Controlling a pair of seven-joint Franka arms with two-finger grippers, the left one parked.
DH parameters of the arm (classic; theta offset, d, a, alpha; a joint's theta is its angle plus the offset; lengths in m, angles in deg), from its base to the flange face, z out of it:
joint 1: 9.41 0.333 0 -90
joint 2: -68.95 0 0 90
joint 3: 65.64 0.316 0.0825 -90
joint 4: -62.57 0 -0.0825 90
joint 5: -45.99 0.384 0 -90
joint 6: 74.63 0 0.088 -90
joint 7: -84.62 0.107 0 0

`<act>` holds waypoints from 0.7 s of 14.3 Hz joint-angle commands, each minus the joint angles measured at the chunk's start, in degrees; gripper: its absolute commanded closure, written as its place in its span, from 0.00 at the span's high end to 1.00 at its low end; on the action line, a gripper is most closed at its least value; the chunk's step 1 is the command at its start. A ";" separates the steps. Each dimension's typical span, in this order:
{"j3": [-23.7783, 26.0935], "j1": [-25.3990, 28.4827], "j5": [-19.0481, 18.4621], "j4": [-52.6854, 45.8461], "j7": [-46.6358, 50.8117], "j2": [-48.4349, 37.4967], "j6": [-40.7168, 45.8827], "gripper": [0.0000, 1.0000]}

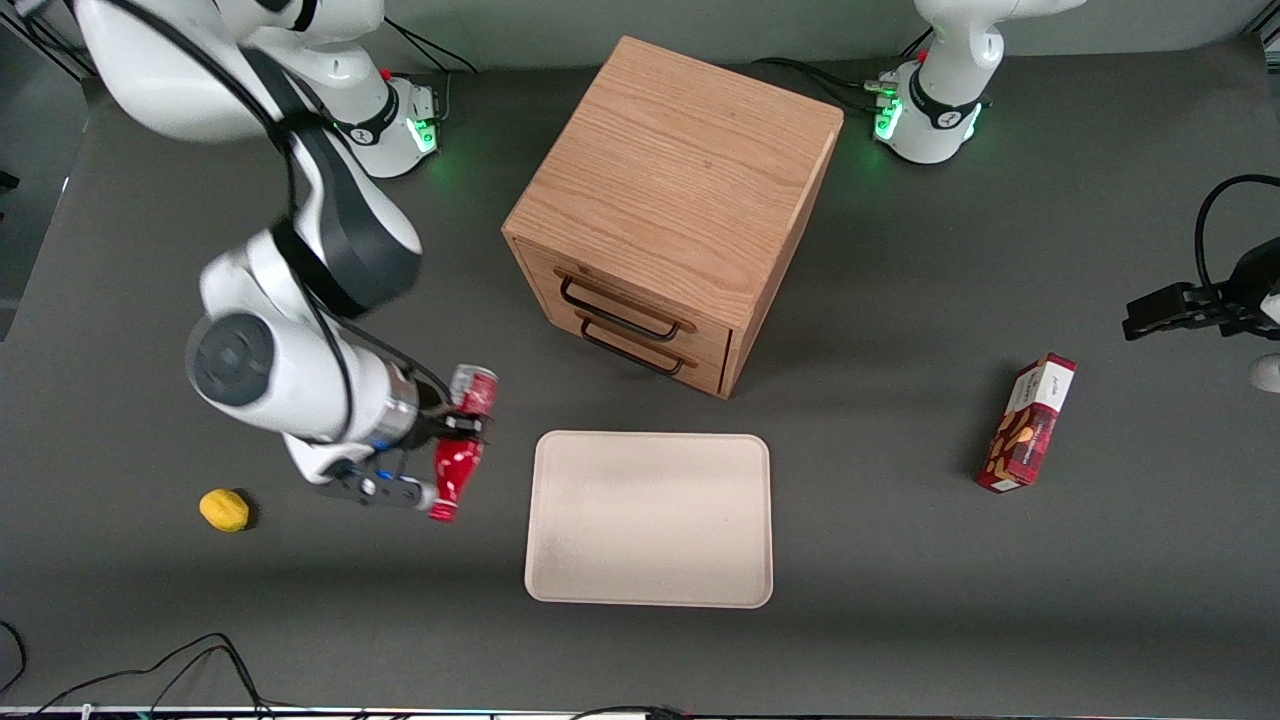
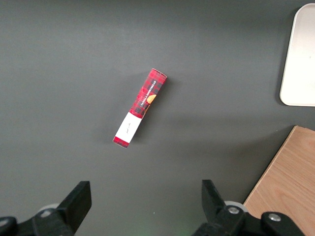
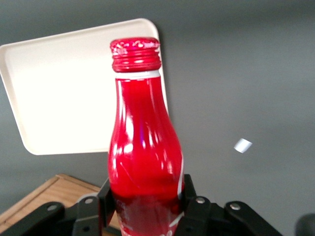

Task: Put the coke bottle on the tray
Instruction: 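Carry the bottle over the cream tray and lower it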

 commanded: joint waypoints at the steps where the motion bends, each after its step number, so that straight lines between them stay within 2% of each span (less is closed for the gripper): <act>1: 0.87 1.28 -0.28 -8.93 -0.36 13.30 -5.40 0.00; 5: 0.78 2.86 -0.54 -8.84 2.54 20.79 -14.20 0.00; 10: 0.26 3.66 -0.72 -7.96 2.81 22.73 -17.29 0.00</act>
